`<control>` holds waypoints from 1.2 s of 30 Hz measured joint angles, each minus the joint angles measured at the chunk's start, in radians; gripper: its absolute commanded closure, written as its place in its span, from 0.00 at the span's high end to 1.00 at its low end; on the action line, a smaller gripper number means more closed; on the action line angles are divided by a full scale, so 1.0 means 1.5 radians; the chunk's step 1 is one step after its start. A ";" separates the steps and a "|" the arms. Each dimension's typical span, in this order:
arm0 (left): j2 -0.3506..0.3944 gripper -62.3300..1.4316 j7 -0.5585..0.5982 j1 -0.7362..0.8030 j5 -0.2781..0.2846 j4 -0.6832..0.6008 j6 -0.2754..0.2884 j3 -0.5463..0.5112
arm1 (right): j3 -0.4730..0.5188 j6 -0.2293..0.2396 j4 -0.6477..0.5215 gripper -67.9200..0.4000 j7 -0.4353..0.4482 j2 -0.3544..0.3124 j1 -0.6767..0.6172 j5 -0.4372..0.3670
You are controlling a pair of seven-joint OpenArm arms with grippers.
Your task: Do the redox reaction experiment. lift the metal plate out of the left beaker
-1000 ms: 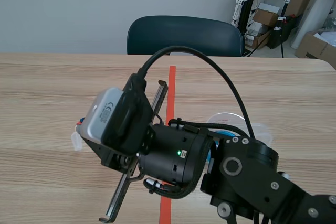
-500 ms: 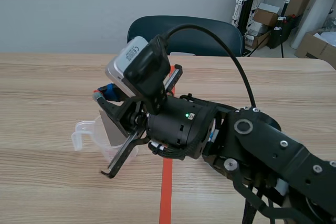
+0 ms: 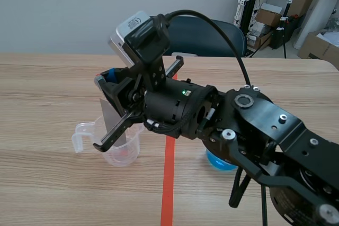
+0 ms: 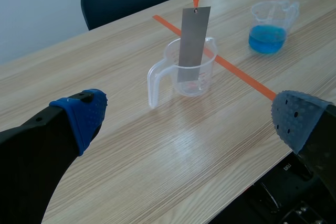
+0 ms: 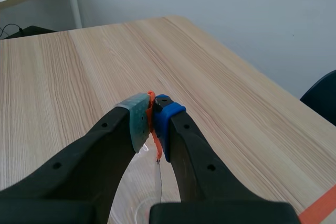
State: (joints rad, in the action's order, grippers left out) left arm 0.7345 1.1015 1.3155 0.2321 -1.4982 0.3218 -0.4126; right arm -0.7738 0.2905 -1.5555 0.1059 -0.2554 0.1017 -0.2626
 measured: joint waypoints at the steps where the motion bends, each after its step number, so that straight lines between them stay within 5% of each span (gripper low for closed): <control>1: 0.000 1.00 0.000 0.000 0.000 0.000 0.000 0.000 | 0.001 -0.006 0.000 0.00 0.001 0.000 0.002 0.000; 7: 0.000 1.00 0.000 0.000 0.000 0.000 0.000 0.000 | 0.017 -0.009 0.000 0.00 -0.012 0.000 0.003 -0.003; 15: 0.000 1.00 0.000 0.000 0.000 0.000 0.000 0.000 | 0.017 -0.009 0.000 0.00 -0.042 0.000 0.008 -0.091; 36: 0.000 1.00 0.000 0.000 0.000 0.000 0.000 0.000 | 0.017 -0.009 -0.015 0.00 -0.075 -0.004 0.010 -0.095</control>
State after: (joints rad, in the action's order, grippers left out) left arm 0.7345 1.1015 1.3155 0.2321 -1.4982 0.3218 -0.4126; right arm -0.7479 0.2768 -1.5776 -0.0063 -0.2611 0.1165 -0.4053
